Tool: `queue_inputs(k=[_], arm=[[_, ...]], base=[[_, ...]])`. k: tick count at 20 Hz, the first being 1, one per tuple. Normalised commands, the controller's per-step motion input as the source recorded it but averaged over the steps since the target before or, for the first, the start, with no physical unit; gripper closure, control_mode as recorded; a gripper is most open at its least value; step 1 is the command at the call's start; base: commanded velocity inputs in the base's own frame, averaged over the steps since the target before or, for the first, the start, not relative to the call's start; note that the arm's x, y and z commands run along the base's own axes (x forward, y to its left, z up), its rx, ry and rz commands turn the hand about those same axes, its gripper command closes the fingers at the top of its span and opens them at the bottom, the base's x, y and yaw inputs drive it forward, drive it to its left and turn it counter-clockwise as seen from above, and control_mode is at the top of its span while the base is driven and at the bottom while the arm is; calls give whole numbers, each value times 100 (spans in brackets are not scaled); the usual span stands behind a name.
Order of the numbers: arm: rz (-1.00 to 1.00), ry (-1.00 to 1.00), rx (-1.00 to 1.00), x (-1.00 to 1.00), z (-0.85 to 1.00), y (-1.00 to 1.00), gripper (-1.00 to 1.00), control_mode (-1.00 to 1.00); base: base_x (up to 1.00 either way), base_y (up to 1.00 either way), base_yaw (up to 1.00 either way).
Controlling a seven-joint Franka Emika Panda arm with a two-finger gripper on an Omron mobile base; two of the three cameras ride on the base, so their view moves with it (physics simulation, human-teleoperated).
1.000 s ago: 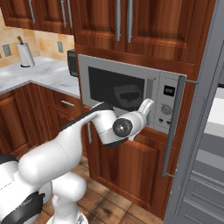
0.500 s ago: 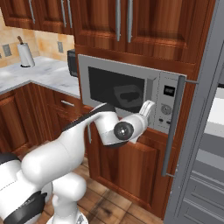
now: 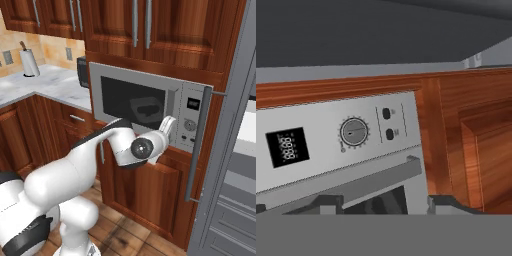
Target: Place the tupperware containing the steak and eggplant meal in the microwave. Close the microwave door and press the start button to reheat the meal.
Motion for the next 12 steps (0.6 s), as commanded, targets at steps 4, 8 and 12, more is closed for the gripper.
queue_inputs(k=[4, 8, 12], arm=[[1, 6, 0, 0, -9, 0, 100, -100], [1, 1, 0, 0, -22, 0, 100, -100], [1, 0, 0, 3, -42, 0, 100, -100]], base=[[0, 0, 0], [0, 0, 0], [0, 0, 0]])
